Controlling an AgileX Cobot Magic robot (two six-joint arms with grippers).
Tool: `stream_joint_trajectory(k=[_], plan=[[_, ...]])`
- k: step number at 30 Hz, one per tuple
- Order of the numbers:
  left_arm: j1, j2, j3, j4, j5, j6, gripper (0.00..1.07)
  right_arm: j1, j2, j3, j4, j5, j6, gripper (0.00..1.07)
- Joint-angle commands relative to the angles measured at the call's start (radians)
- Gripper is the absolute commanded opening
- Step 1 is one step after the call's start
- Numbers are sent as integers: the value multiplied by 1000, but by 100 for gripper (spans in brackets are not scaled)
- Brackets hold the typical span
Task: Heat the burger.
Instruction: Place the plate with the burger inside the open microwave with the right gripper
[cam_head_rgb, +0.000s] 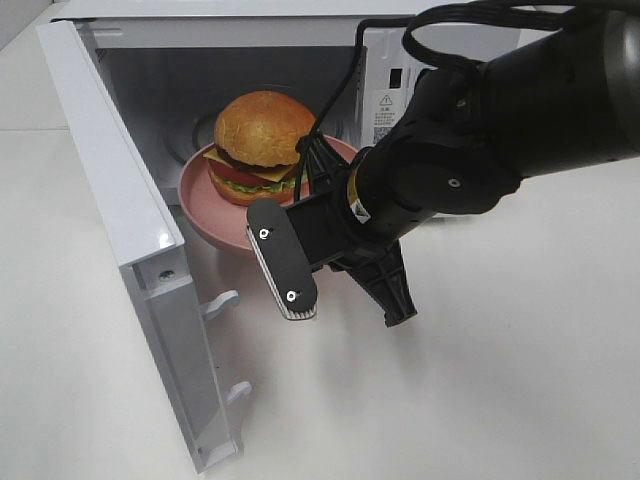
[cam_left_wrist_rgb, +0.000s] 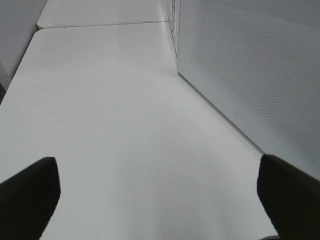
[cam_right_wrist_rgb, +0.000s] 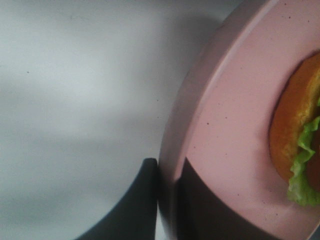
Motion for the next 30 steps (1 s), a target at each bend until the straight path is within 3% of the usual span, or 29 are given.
stream_joint_trajectory(k=[1, 10, 30], plan=[[-5, -18, 1, -9, -15, -1, 105, -4, -2, -36, -9, -37, -12, 0], [-5, -18, 1, -9, -15, -1, 105, -25, -2, -65, 13, -19, -39, 0], [-5, -18, 1, -9, -15, -1, 105, -29, 142, -287, 19, 71, -86, 0]])
